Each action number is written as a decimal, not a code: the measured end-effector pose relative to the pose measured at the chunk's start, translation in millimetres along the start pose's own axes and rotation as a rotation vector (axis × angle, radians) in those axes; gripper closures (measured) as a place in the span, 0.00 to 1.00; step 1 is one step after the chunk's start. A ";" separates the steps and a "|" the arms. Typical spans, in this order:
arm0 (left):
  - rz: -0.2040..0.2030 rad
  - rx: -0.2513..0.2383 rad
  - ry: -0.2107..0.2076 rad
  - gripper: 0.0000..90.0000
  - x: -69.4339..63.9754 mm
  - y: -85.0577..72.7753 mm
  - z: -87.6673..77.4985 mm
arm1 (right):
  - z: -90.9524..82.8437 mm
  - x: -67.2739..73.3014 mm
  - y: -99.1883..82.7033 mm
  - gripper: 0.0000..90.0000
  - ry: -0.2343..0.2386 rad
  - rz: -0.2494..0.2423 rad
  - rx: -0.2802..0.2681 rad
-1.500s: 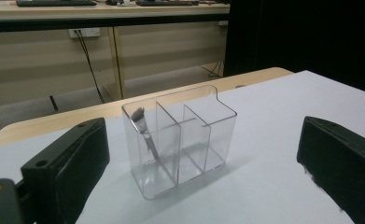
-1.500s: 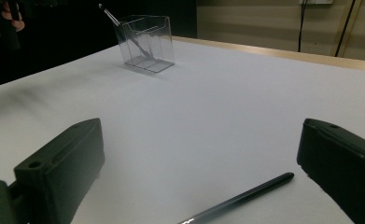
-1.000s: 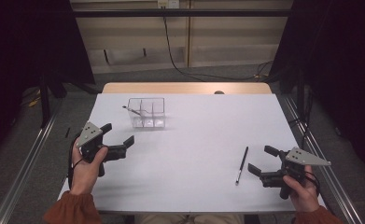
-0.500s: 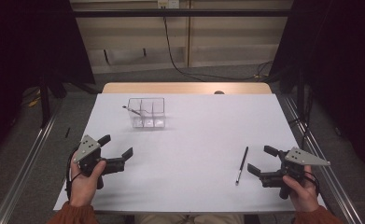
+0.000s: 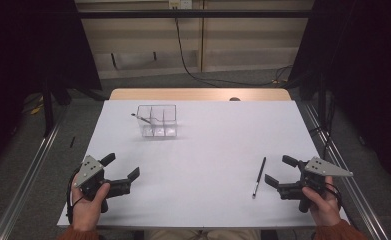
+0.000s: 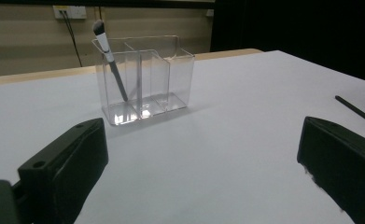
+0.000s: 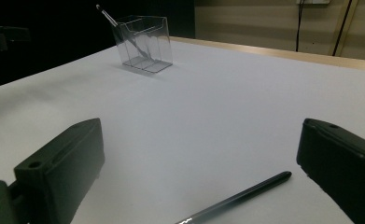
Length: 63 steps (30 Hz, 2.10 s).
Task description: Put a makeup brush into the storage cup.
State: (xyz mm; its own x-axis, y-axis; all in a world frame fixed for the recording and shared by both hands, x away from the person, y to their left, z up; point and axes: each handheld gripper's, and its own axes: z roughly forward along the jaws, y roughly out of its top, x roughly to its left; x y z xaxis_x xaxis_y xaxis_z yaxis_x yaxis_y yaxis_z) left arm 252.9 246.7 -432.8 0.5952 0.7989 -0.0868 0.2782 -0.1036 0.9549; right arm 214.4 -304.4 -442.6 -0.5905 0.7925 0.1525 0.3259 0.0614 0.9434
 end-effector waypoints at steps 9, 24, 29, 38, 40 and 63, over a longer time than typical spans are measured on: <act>0.002 -0.014 -0.009 0.02 -3.8 -3.7 -4.1 | -3.5 1.3 -1.0 0.00 -0.002 -0.010 0.001; -0.006 -0.020 -0.013 0.02 -1.9 -6.7 -3.8 | -2.1 0.5 0.2 0.00 0.002 -0.005 -0.006; -0.008 -0.024 -0.005 0.02 -1.1 -6.9 -5.6 | -2.4 1.0 0.4 0.00 -0.001 -0.006 -0.009; -0.002 -0.021 -0.006 0.02 -2.8 -6.2 -4.1 | -3.6 -0.2 0.5 0.00 -0.003 -0.010 -0.014; 0.003 -0.019 -0.007 0.02 -3.5 -5.8 -4.2 | -4.1 -0.5 0.9 0.00 -0.004 -0.019 -0.017; 0.005 -0.011 -0.009 0.02 -3.0 -6.2 -2.1 | 16.4 -27.4 26.3 0.00 -0.078 -0.033 0.031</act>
State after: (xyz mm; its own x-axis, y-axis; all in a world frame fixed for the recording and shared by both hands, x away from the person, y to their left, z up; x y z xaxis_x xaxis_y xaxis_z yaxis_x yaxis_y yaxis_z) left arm 247.8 246.2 -437.8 0.6033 0.7930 -0.0841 0.2669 -0.1015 0.9584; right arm 251.2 -314.6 -426.8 -0.5422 0.8347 0.0968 0.3309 0.1062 0.9377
